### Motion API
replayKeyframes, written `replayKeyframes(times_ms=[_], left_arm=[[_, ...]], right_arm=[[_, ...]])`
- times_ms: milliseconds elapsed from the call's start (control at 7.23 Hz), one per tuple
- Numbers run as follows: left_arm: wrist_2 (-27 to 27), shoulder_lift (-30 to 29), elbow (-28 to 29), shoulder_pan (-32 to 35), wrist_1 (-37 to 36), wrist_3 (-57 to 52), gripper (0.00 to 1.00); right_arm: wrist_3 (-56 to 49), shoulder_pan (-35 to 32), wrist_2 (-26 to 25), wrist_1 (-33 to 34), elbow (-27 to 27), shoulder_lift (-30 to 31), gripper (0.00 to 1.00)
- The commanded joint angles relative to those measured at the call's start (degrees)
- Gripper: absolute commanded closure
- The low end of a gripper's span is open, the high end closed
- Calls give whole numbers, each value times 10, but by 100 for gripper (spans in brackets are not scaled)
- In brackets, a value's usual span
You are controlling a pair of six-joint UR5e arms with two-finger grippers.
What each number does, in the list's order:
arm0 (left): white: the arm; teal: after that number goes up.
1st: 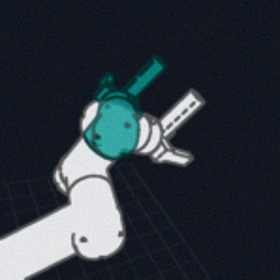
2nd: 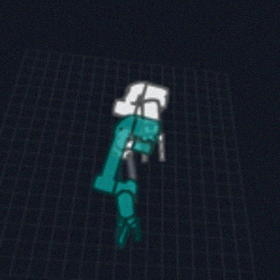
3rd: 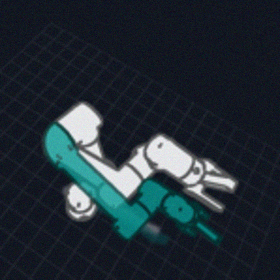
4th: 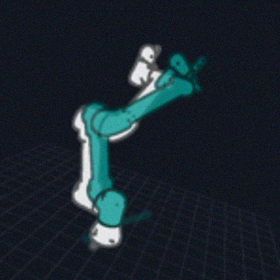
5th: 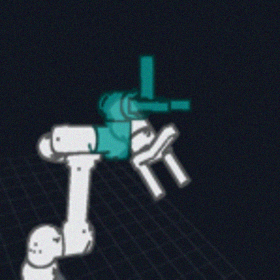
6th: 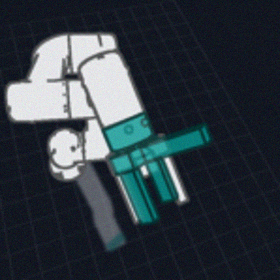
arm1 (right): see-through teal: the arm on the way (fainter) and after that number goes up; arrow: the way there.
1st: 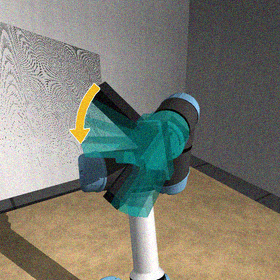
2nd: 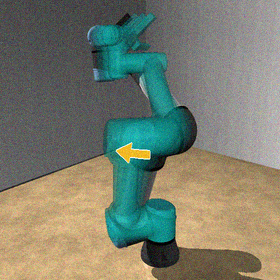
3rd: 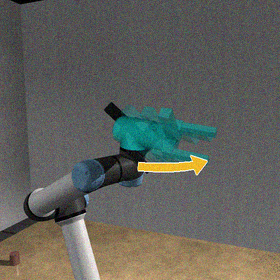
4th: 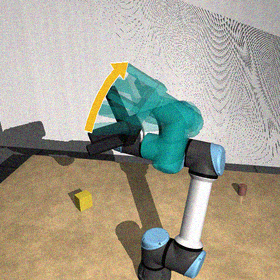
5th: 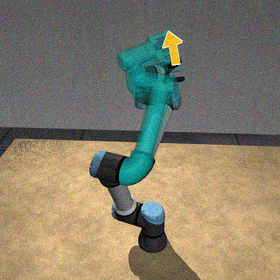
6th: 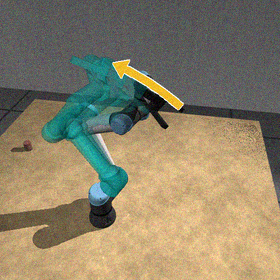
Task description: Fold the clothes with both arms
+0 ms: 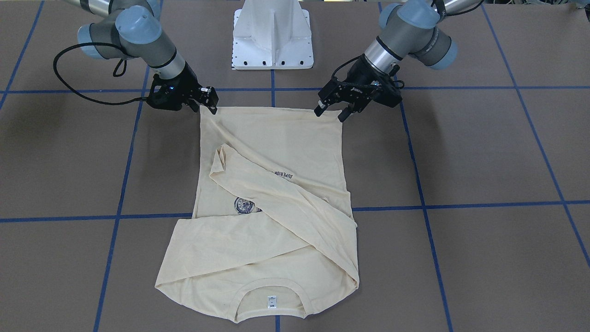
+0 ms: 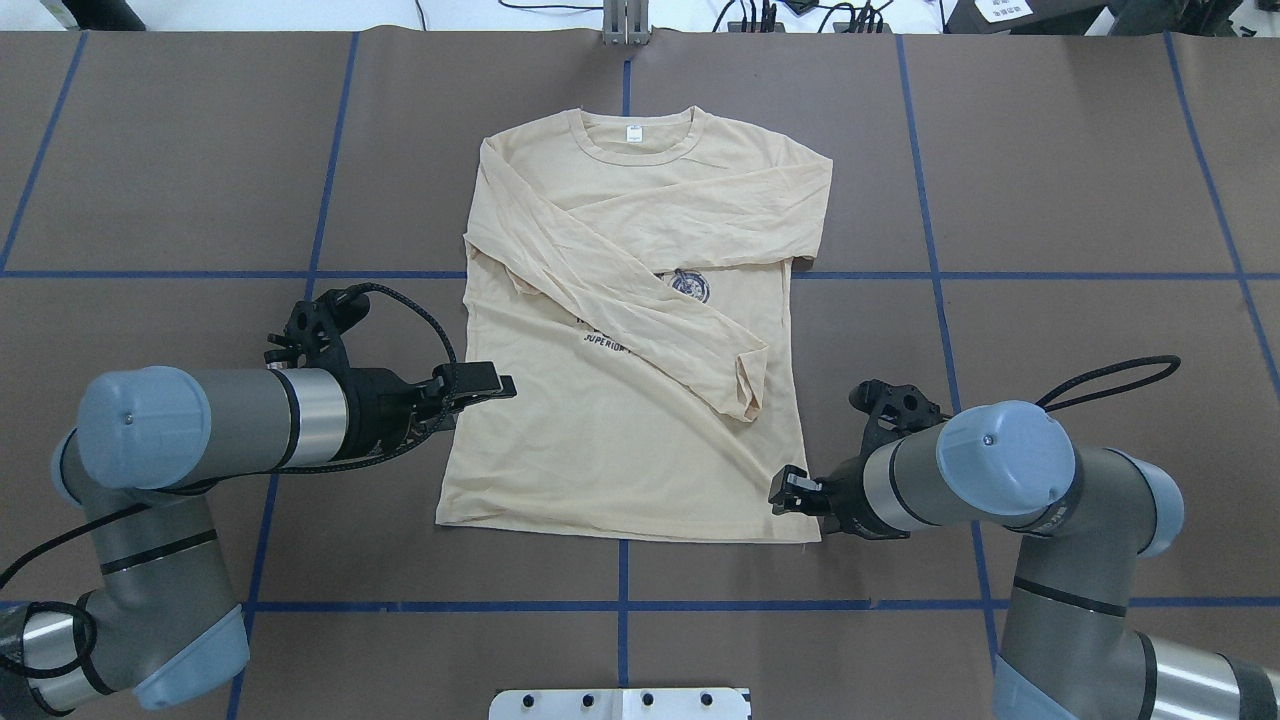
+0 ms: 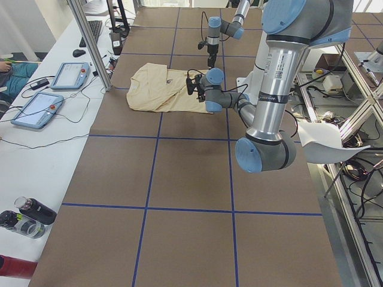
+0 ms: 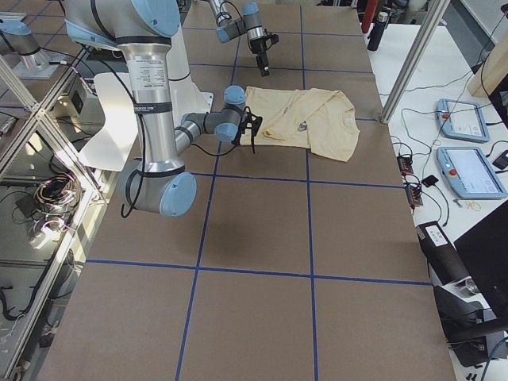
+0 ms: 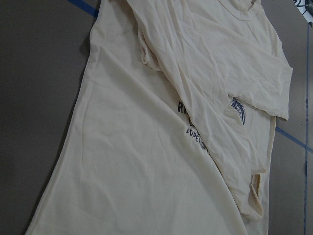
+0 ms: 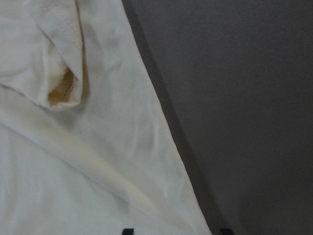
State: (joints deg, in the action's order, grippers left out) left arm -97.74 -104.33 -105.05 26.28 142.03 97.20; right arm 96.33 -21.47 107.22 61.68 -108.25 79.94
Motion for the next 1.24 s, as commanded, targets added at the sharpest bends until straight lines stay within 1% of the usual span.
replayKeyframes(times_ms=[0,691,1106], left_arm=[[1,0,0,-1,0,0,1],[1,-1,-1,-1,0,0,1],[2,-1,0,-1,-1,0,1]], right_arm=[[0,1,-1,7,0,-1,34],[0,3,0,8,1,4,34],[0,3,0,8,1,4,37]])
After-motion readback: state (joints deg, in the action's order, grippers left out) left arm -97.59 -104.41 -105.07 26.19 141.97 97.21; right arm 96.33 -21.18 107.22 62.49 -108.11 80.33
